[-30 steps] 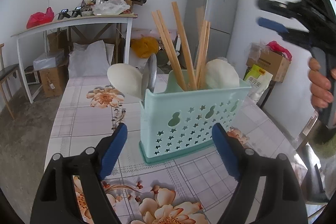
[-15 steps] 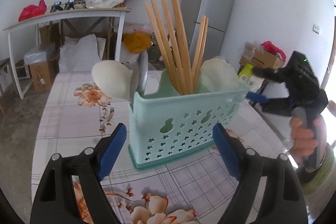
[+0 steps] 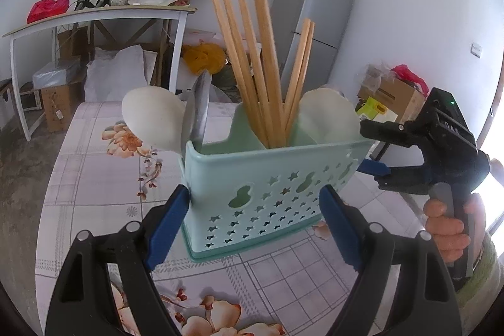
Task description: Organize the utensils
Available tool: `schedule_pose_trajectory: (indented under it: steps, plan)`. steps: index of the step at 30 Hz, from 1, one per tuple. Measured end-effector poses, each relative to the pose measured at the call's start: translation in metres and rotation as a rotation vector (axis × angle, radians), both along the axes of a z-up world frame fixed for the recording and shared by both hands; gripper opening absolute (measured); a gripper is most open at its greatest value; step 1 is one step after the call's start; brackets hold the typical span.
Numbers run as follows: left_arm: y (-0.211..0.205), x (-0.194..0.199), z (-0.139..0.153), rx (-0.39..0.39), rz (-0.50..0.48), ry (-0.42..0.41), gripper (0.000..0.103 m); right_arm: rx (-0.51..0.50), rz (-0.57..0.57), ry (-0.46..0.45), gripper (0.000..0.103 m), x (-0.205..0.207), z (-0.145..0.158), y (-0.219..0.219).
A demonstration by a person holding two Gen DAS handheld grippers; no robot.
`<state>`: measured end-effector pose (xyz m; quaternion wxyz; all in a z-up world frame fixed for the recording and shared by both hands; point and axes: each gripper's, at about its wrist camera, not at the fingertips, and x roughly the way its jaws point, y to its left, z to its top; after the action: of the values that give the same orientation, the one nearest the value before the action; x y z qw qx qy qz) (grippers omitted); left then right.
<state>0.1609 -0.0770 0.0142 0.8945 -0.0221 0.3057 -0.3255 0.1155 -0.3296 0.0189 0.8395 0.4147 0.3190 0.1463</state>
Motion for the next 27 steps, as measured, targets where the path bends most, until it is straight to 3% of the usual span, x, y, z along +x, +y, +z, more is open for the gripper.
schedule_pose_trajectory:
  steps: [27]
  plan:
    - [0.026,-0.053,0.01,-0.006,0.023,0.069,0.082,0.02,-0.019,0.089,0.067,-0.046,0.001,0.03]
